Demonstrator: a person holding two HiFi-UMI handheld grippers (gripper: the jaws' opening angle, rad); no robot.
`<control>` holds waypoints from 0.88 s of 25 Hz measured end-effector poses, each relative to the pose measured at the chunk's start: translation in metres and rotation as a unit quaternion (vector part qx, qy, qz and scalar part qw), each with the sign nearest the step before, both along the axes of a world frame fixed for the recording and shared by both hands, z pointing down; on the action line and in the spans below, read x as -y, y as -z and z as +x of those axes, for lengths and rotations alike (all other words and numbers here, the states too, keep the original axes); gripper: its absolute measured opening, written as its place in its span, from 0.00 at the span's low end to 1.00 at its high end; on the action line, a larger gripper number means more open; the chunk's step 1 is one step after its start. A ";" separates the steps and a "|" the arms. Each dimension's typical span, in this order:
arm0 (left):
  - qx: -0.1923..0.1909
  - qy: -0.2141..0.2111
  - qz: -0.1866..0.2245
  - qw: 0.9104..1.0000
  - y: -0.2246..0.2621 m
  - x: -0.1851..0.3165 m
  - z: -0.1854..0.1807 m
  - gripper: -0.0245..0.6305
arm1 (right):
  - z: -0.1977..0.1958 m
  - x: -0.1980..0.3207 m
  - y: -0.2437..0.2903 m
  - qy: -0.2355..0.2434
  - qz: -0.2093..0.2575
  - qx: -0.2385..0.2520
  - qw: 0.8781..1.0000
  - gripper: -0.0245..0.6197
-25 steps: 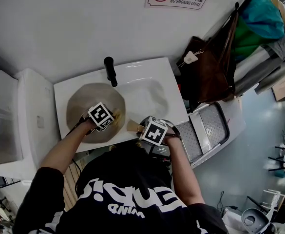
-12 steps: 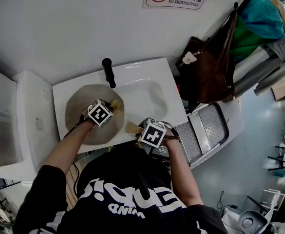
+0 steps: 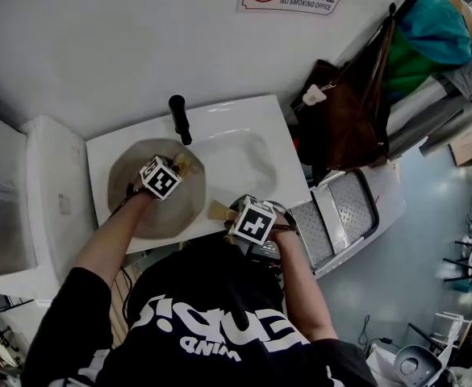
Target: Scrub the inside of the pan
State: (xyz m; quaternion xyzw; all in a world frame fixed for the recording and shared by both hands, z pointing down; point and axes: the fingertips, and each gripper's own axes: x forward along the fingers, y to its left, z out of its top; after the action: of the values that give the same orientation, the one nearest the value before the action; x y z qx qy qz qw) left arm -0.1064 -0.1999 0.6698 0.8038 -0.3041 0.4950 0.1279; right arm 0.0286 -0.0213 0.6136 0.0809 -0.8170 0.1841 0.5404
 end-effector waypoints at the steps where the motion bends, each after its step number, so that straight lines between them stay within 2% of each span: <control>1: 0.008 -0.001 0.002 1.000 -0.001 0.001 -0.003 0.13 | 0.000 0.000 0.000 -0.001 -0.001 0.000 1.000 0.29; 8: 0.069 0.019 0.005 0.997 -0.008 0.011 -0.044 0.13 | -0.001 -0.002 0.000 -0.006 -0.005 0.007 1.000 0.29; 11: 0.115 0.007 0.013 0.993 -0.013 0.009 -0.066 0.12 | -0.002 -0.004 0.001 -0.006 -0.007 0.011 1.000 0.29; 16: 0.201 -0.049 0.014 0.978 -0.019 -0.001 -0.092 0.12 | -0.007 -0.003 0.009 -0.004 -0.008 0.023 1.000 0.29; 22: 0.269 -0.101 -0.030 0.957 -0.025 -0.020 -0.111 0.12 | -0.008 -0.003 0.008 -0.006 -0.010 0.025 1.000 0.29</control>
State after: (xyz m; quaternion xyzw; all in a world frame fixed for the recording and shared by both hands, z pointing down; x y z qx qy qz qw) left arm -0.2176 -0.1796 0.6949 0.6633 -0.2296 0.7121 0.0151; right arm 0.0207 -0.0184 0.6052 0.0753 -0.8281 0.1975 0.5193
